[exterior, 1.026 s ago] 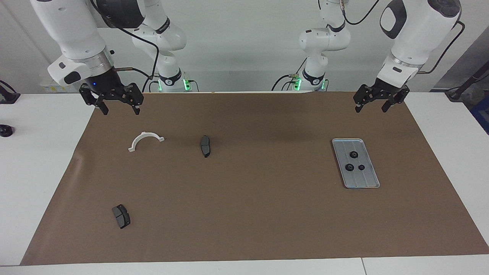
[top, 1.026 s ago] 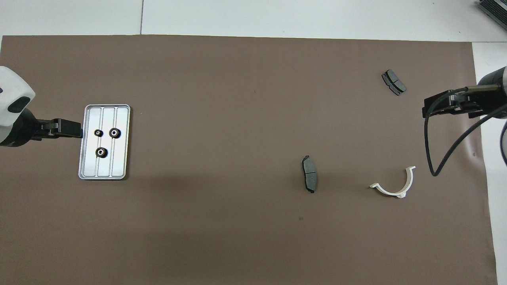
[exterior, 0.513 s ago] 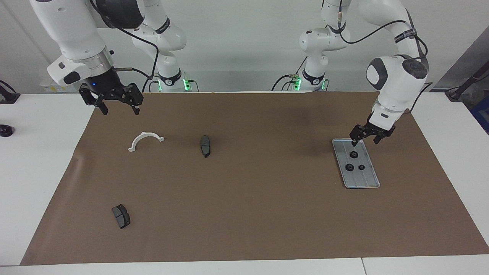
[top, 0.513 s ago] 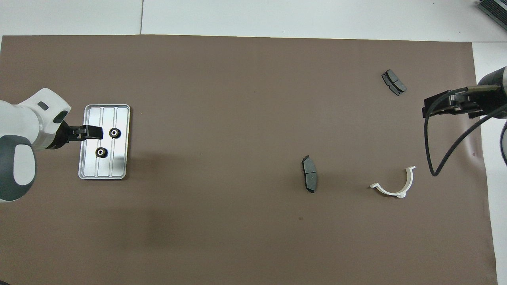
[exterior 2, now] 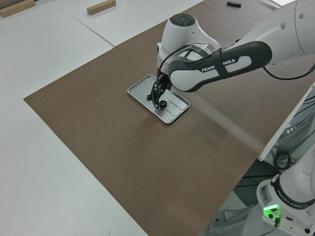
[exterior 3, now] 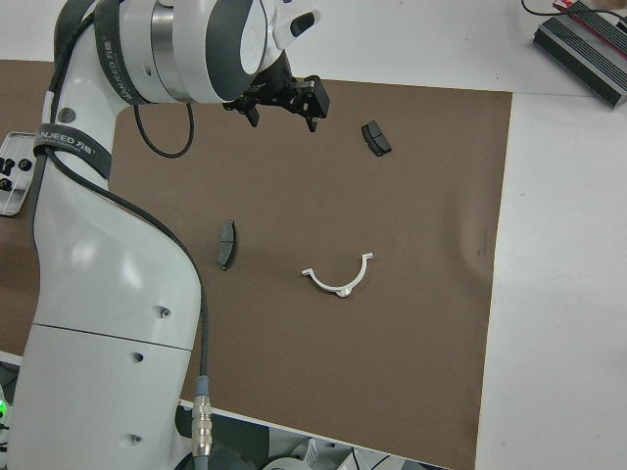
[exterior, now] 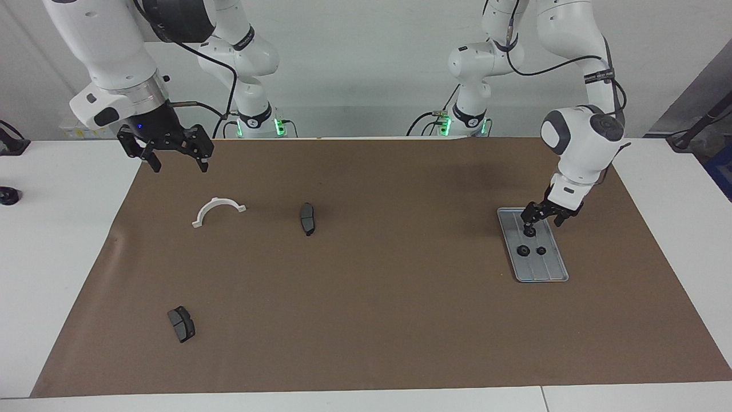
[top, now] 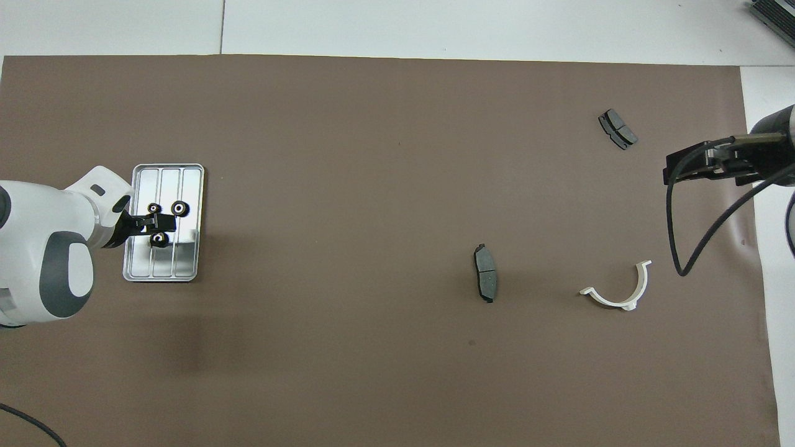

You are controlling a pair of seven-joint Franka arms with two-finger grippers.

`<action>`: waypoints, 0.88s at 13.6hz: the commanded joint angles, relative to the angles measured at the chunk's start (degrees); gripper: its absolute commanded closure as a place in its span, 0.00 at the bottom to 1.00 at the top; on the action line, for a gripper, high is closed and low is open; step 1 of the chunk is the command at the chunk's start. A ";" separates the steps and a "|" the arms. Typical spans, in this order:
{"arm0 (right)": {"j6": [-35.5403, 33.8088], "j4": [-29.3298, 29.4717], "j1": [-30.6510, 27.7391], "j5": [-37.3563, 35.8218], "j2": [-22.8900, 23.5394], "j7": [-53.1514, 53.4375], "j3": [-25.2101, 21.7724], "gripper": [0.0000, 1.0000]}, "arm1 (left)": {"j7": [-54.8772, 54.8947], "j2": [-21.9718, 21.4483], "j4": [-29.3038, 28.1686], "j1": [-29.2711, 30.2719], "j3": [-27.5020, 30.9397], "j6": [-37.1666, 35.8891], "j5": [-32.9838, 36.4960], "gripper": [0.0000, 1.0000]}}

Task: Place bearing gear from tray to pile
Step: 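Lower the left gripper onto a black gear in the tray and grasp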

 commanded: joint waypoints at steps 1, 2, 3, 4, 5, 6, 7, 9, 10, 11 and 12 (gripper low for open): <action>0.56 -1.92 -0.82 1.01 -1.56 0.62 0.31 0.00 | 0.02 0.44 -1.80 0.18 -0.15 3.22 -0.77 0.09; 0.48 -1.92 -0.82 1.01 -1.56 0.62 0.31 0.00 | -0.07 0.88 -1.80 0.09 -0.15 3.83 -0.77 0.16; 0.48 -1.92 -0.82 1.01 -1.56 0.62 0.31 0.00 | -0.07 1.32 -1.80 0.09 -0.15 4.27 -0.77 0.23; 0.56 -1.92 -0.82 1.01 -1.56 0.62 0.31 0.00 | 0.02 1.67 -1.80 0.01 -0.15 4.45 -0.77 0.28; 0.56 -1.92 -0.82 1.01 -1.56 0.62 0.31 0.00 | 0.02 1.76 -1.80 -0.08 -0.15 4.46 -0.77 0.31; 0.48 -1.92 -0.82 1.01 -1.56 0.62 0.31 0.00 | -0.07 1.94 -2.06 -0.08 -0.15 4.46 -0.77 0.32; 0.56 -1.92 -0.82 1.01 -1.56 0.71 0.31 0.00 | -0.07 1.94 -2.15 -0.08 -0.15 4.46 -0.77 0.35; 0.48 -1.92 -0.82 1.01 -1.56 0.62 0.31 0.00 | -0.07 1.85 -2.33 -0.08 -0.15 4.37 -0.77 0.43; 0.56 -1.92 -0.82 1.01 -1.56 0.71 0.31 0.00 | -0.07 1.85 -2.68 -0.08 -0.15 4.37 -0.77 0.45; 0.56 -1.92 -0.82 1.01 -1.56 0.71 0.31 0.00 | -0.07 1.76 -2.68 -0.08 -0.15 3.67 -0.77 0.45; 0.48 -1.92 -0.82 1.01 -1.56 0.62 0.31 0.00 | -0.07 1.67 -2.68 -0.08 -0.07 3.58 -0.77 0.45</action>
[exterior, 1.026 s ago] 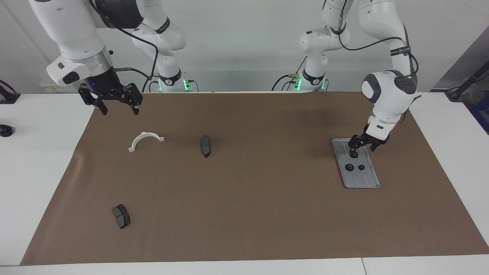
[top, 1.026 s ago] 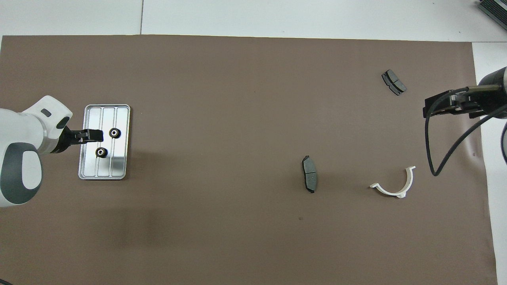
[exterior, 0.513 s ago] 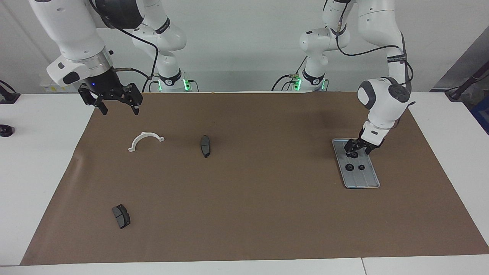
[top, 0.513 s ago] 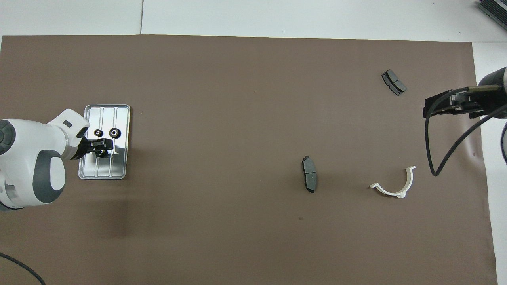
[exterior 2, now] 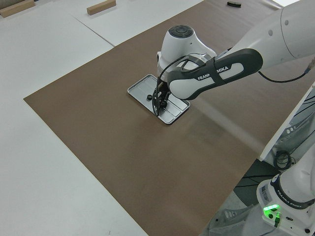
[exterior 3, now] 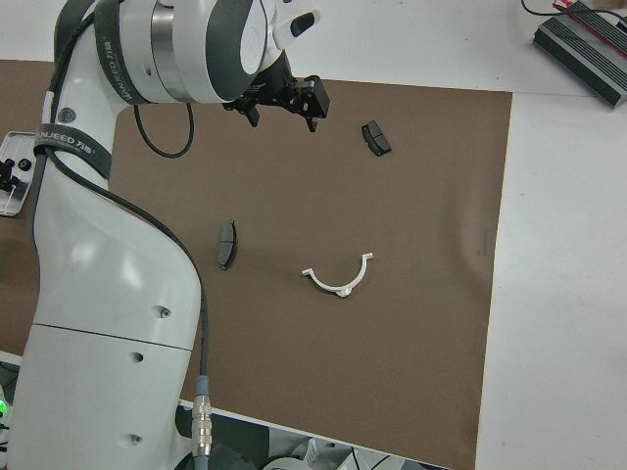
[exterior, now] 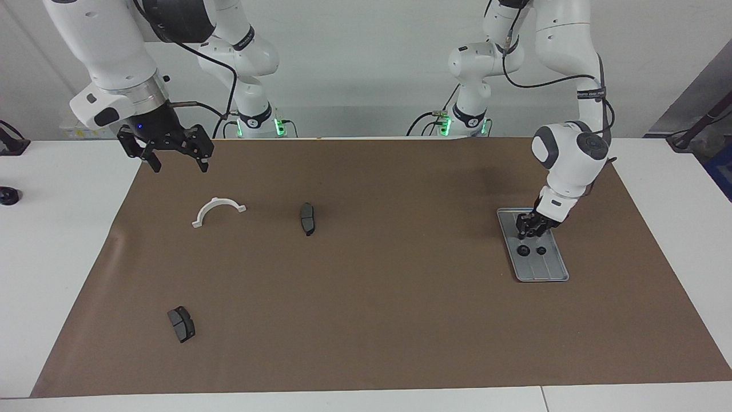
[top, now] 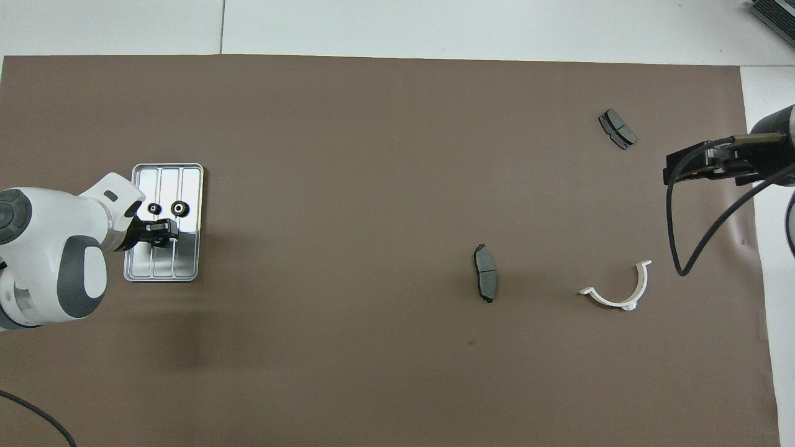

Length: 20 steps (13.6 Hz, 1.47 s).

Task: Place bearing gear from tray to pile
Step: 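Lower the left gripper onto a black gear in the tray and grasp, then carry the gear with the left gripper to mid-table and release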

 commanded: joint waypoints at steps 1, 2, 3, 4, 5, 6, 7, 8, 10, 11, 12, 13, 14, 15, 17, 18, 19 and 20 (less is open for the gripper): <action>0.56 -1.92 -0.82 1.01 -1.56 0.71 0.31 0.00 | 0.00 -0.53 -1.59 -0.06 0.11 0.00 -0.77 0.45; 0.56 -1.92 -0.82 1.01 -1.56 0.62 0.31 0.00 | 0.00 -0.71 -1.24 -0.06 0.11 -1.13 -0.77 0.45; 0.48 -1.92 -0.73 1.01 -1.56 0.53 0.31 0.00 | 0.00 -0.71 -1.24 -0.06 0.11 -1.23 -0.77 0.45; 0.48 -1.92 -0.82 1.01 -1.56 0.62 0.31 0.00 | 0.00 -0.71 -1.33 0.02 0.11 -1.32 -0.77 0.48; 0.56 -1.92 -0.73 1.01 -1.56 0.62 0.31 0.00 | 0.00 -0.71 -1.33 0.11 0.11 -1.32 -0.77 0.57; 0.48 -1.92 -0.73 1.01 -1.56 0.53 0.31 0.00 | 0.09 -0.71 -1.24 0.20 0.11 -1.32 -0.77 0.73; 0.56 -1.92 -0.73 1.01 -1.56 0.53 0.31 0.00 | 0.09 -0.71 -1.15 0.29 0.11 -1.32 -0.77 0.89; 0.56 -1.92 -0.73 1.01 -1.56 0.62 0.31 0.00 | 0.18 -0.71 -0.98 0.29 0.11 -1.41 -0.77 1.00; 0.48 -1.92 -0.82 1.01 -1.56 0.62 0.31 0.00 | 0.27 -0.54 -0.10 0.20 0.11 -2.54 -0.77 1.00; 0.56 -1.92 -0.82 1.01 -1.56 0.62 0.23 0.00 | 0.27 -0.54 1.03 0.11 0.20 -4.47 -0.68 1.00; 0.48 -1.92 -0.82 1.01 -1.56 0.62 0.23 0.00 | 0.35 -0.71 2.53 0.20 0.11 -6.49 -0.59 1.00; 0.48 -1.92 -0.82 1.01 -1.56 0.62 0.23 0.00 | 0.35 -1.23 4.02 -0.15 0.11 -9.03 -0.59 1.00; 0.56 -1.92 -0.82 1.01 -1.56 0.71 0.23 0.00 | 0.18 -2.02 6.21 -0.32 0.02 -12.45 -0.59 1.00; 0.48 -1.92 -0.73 1.01 -1.56 0.71 0.23 0.00 | 0.09 -2.55 9.02 -1.11 -0.24 -16.14 -0.59 1.00; 0.04 -1.92 -0.73 0.93 -1.56 0.71 0.23 0.00 | -2.79 -2.91 14.55 -4.09 -0.42 -22.56 -0.59 1.00; 0.04 -1.92 -0.73 0.93 -1.56 0.62 0.23 0.00 | -6.90 -2.82 16.23 -6.63 -0.50 -23.81 -0.59 1.00; 0.04 -1.92 -0.73 0.93 -1.56 0.62 0.23 0.00 | -12.68 -2.73 16.60 -10.31 -0.50 -23.39 -0.59 1.00; 0.21 -1.92 -0.64 0.93 -1.56 0.71 0.23 0.00 | -19.18 -2.65 16.52 -14.09 -0.50 -22.34 -0.59 1.00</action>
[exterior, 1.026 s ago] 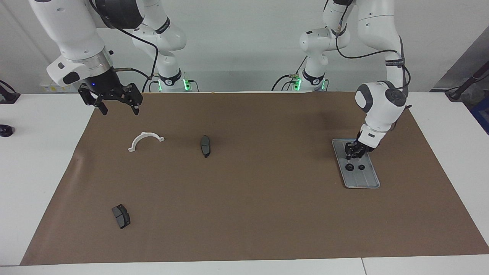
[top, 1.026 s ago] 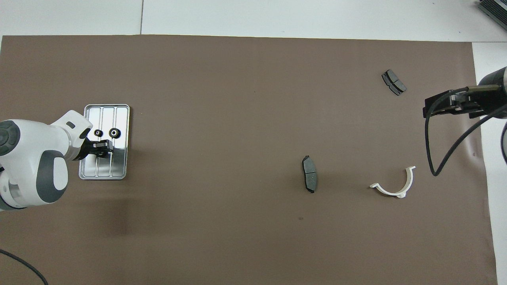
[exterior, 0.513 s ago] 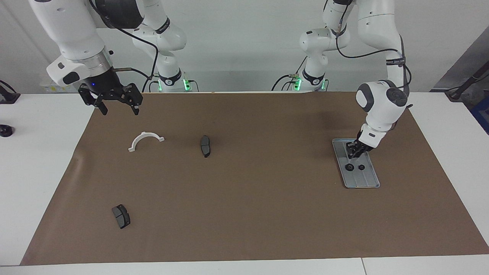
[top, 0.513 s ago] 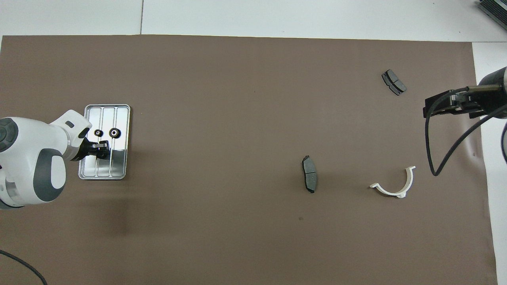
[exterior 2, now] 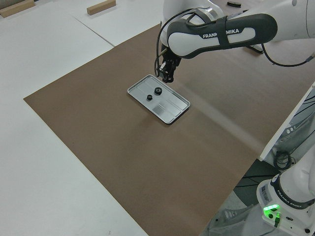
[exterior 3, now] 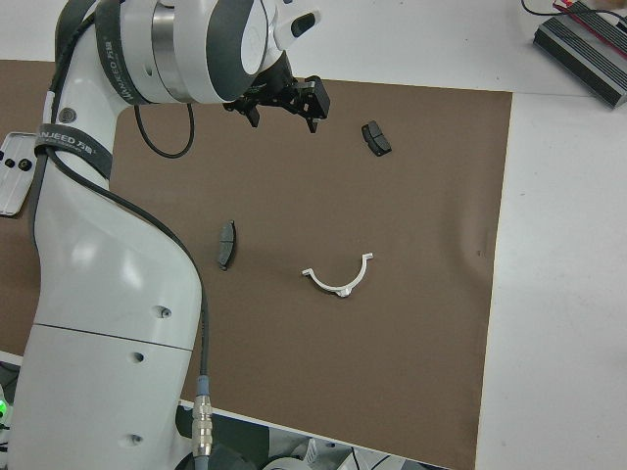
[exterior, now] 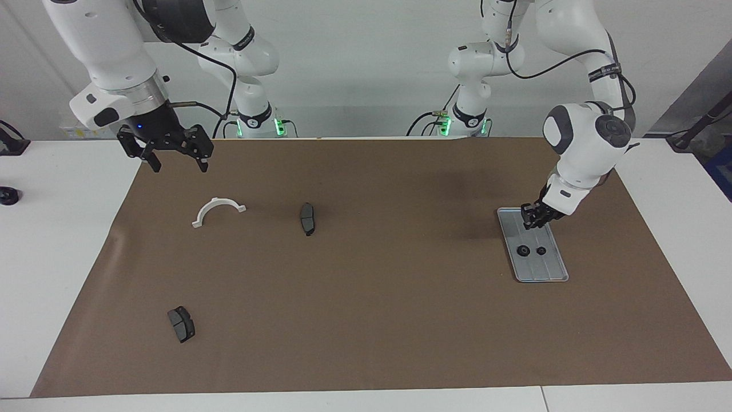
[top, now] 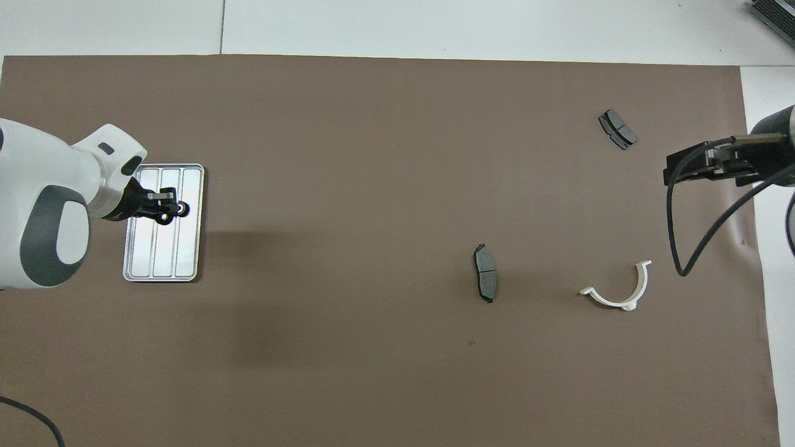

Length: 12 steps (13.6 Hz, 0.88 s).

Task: Place bearing gear from tray to pile
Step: 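Carry the gear with the left gripper to mid-table and release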

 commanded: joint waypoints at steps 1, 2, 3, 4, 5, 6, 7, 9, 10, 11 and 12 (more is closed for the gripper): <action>0.57 -1.86 -0.53 0.93 -1.56 0.80 0.25 0.00 | -14.50 0.74 0.83 -9.66 0.67 1.70 -0.53 1.00; 0.66 -1.86 -0.61 0.93 -1.56 0.80 0.25 0.00 | -18.20 0.91 0.65 -12.65 0.58 4.59 -0.62 1.00; 0.66 -1.86 -0.61 0.93 -1.56 0.80 0.25 0.00 | -21.55 1.26 0.48 -15.21 0.49 7.05 -0.79 1.00; -0.12 -1.69 -0.79 0.93 -1.47 0.54 0.25 0.00 | -24.71 1.88 0.65 -17.67 0.49 9.25 -1.14 1.00; -1.43 -1.34 -0.79 0.93 -1.47 0.53 0.25 0.00 | -28.31 3.36 0.91 -20.48 0.49 11.80 -1.23 1.00; -2.23 -1.08 -0.79 0.93 -1.47 0.45 0.25 0.00 | -32.18 5.55 1.44 -23.12 0.58 14.61 -1.15 1.00; -2.50 -0.99 -0.79 0.93 -1.47 0.53 0.25 0.00 | -35.61 8.79 3.62 -25.84 0.66 16.55 -0.97 1.00; -2.07 -1.07 -0.53 0.93 -1.47 0.79 0.25 0.00 | -41.15 16.17 10.20 -29.81 0.84 17.19 -0.62 1.00; -1.80 -1.16 0.00 0.14 -1.47 0.97 0.25 0.00 | -41.70 18.03 12.32 -30.00 0.75 17.27 -0.62 1.00; -1.36 -1.51 0.18 0.05 -1.47 1.06 0.25 0.00 | -41.79 19.53 12.60 -30.17 0.67 18.49 -0.53 1.00; -0.32 -1.60 0.18 0.05 -1.47 0.97 0.42 0.00 | -41.88 20.42 12.00 -30.87 0.67 21.46 -0.53 1.00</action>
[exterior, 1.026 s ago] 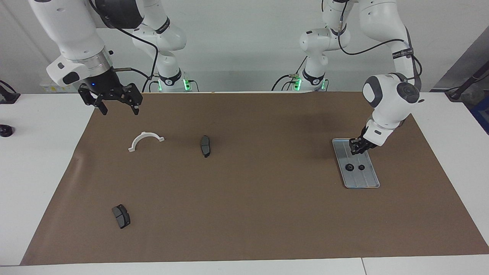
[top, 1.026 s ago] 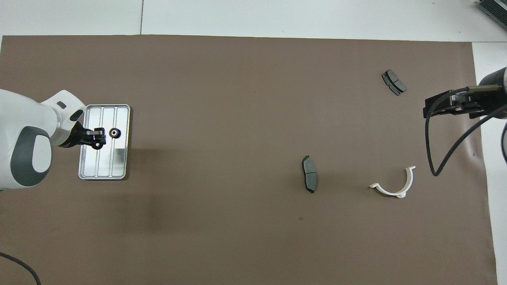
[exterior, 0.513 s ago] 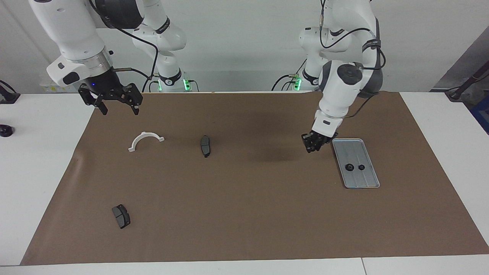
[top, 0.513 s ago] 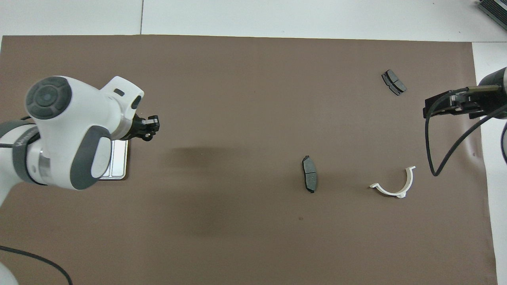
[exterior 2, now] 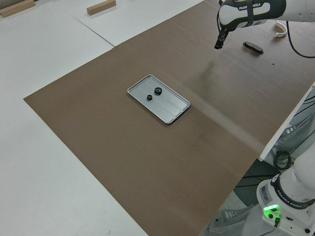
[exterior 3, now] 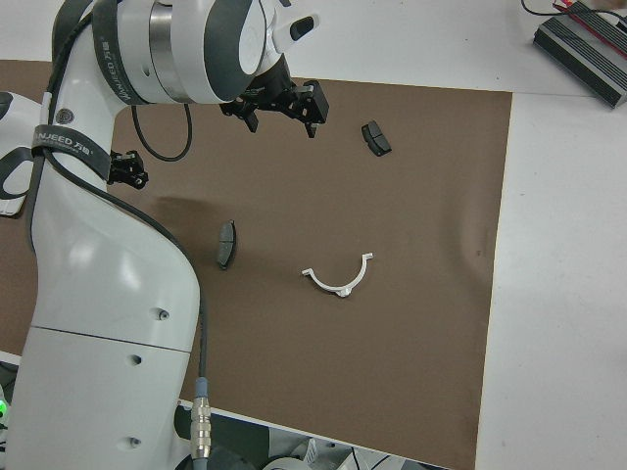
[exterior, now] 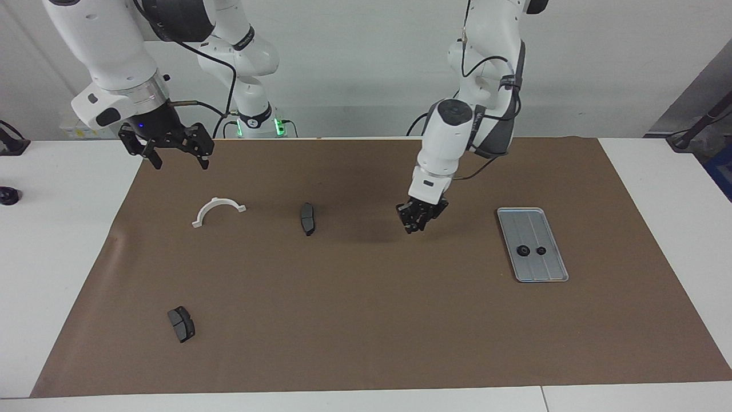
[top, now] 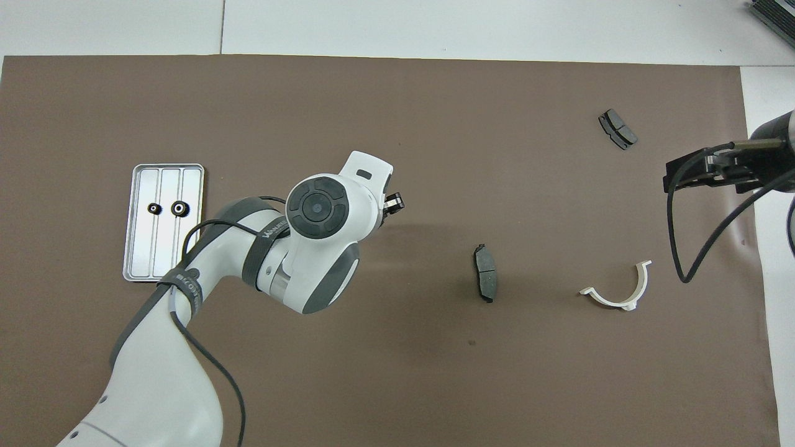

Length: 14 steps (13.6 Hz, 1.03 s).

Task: Place bearing gear from tray to pile
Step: 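Carry the gear with the left gripper to mid-table and release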

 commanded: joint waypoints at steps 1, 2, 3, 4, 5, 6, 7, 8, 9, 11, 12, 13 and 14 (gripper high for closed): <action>2.10 -1.60 -0.11 0.16 -1.23 0.88 0.43 0.00 | -0.51 3.63 1.79 -1.54 1.18 3.82 -0.42 1.00; 2.45 -1.69 -0.11 0.60 -1.14 0.88 0.52 0.00 | -0.51 3.71 1.43 -1.46 1.10 4.52 -0.42 0.95; 2.98 -1.95 -0.11 0.60 -1.14 0.88 0.52 0.00 | -0.59 3.72 1.34 -1.37 1.10 4.71 -0.42 0.68; 3.25 -2.13 -0.20 0.60 -0.79 0.80 0.52 0.00 | -0.59 3.72 1.17 -1.37 1.10 4.62 -0.42 0.09; 4.03 -2.22 -0.20 0.60 -0.44 0.80 0.52 0.00 | -0.59 3.63 1.34 -1.45 1.27 3.58 -0.42 0.00; 4.82 -2.30 -0.11 0.52 0.26 0.80 0.52 0.00 | -0.86 3.45 2.30 -1.63 1.62 -0.52 -0.59 0.00; 5.53 -2.22 -0.11 0.52 1.31 0.80 0.61 0.00 | -1.21 2.84 4.74 -1.46 1.80 -6.31 -0.51 0.00; 7.10 -2.22 -0.02 0.60 2.19 0.80 0.61 0.00 | -1.12 1.27 6.07 -0.15 1.80 -10.37 -0.42 0.00; 8.07 -2.22 0.06 0.52 3.24 0.80 0.70 0.00 | -0.86 -1.62 5.74 1.95 1.97 -12.06 -0.33 0.00; 11.06 -2.04 0.06 0.34 5.70 0.80 1.22 0.00 | -0.51 -5.94 4.94 7.31 1.97 -16.36 -0.33 0.00; 12.55 -1.95 0.59 0.34 6.67 0.88 1.57 0.00 | -0.51 -6.91 4.94 9.51 2.06 -18.21 -0.33 0.00; 14.65 -1.52 2.59 -0.01 8.68 0.97 1.66 0.00 | 0.36 -7.35 4.94 12.58 2.06 -19.28 0.10 0.00; 17.20 -1.34 4.01 -0.19 10.70 1.23 1.58 0.00 | 2.11 -7.62 4.94 15.04 2.06 -19.90 1.32 0.00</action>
